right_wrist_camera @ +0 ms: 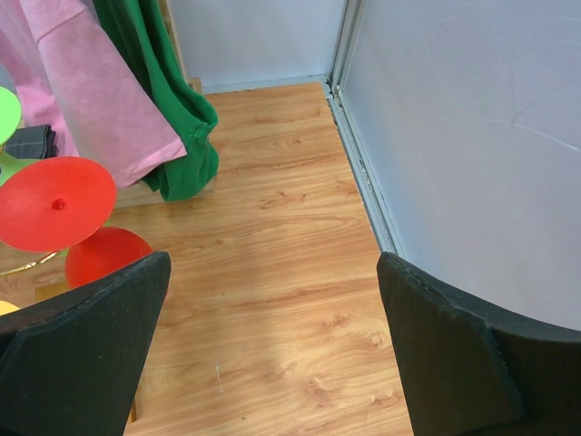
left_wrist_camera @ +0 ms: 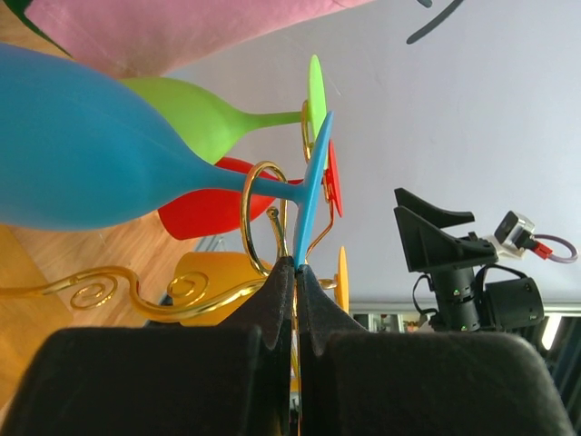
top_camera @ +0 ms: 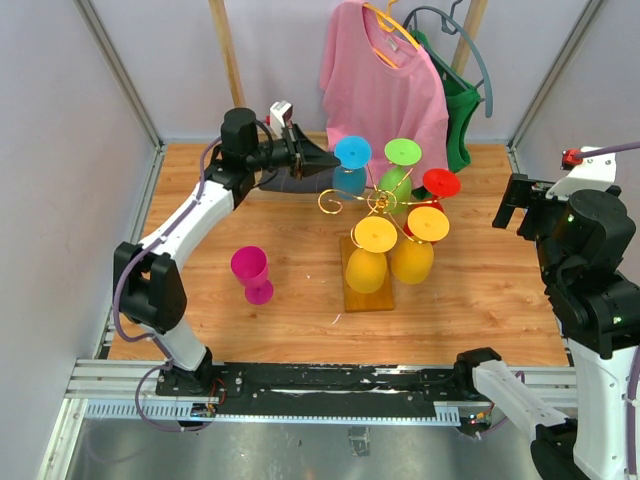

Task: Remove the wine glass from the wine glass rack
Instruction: Pick up the wine glass from the wine rack.

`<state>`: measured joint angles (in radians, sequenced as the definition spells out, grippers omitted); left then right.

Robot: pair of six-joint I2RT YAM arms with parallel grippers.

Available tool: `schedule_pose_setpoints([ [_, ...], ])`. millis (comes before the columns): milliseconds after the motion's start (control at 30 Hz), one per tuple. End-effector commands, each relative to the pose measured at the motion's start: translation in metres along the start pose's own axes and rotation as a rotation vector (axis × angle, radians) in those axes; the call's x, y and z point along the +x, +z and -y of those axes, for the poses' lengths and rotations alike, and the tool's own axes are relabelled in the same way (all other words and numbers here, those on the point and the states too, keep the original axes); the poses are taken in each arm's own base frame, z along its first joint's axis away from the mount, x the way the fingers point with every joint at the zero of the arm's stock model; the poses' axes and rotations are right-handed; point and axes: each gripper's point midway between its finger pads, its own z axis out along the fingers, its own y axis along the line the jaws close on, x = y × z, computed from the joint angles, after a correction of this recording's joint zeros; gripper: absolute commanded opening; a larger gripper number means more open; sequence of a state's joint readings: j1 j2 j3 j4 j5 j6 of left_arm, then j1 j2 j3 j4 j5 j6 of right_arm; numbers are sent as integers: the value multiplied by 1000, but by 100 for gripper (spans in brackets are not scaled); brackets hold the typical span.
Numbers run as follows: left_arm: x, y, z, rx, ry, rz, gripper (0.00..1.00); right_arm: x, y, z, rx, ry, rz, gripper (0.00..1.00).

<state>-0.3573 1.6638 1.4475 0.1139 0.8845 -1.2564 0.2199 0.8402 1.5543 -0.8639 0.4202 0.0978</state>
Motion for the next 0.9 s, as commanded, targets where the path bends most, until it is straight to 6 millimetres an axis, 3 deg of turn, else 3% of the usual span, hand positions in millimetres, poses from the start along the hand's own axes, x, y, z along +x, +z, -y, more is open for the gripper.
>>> schedule_pose_setpoints([
  [0, 1, 5, 18, 36, 37, -15, 0, 2, -1, 6, 29, 11, -1, 99],
  [433, 22, 12, 15, 31, 25, -65, 0, 4, 0, 6, 30, 10, -6, 99],
  [867, 45, -6, 14, 23, 6, -89, 0, 6, 7, 0, 21, 12, -12, 99],
])
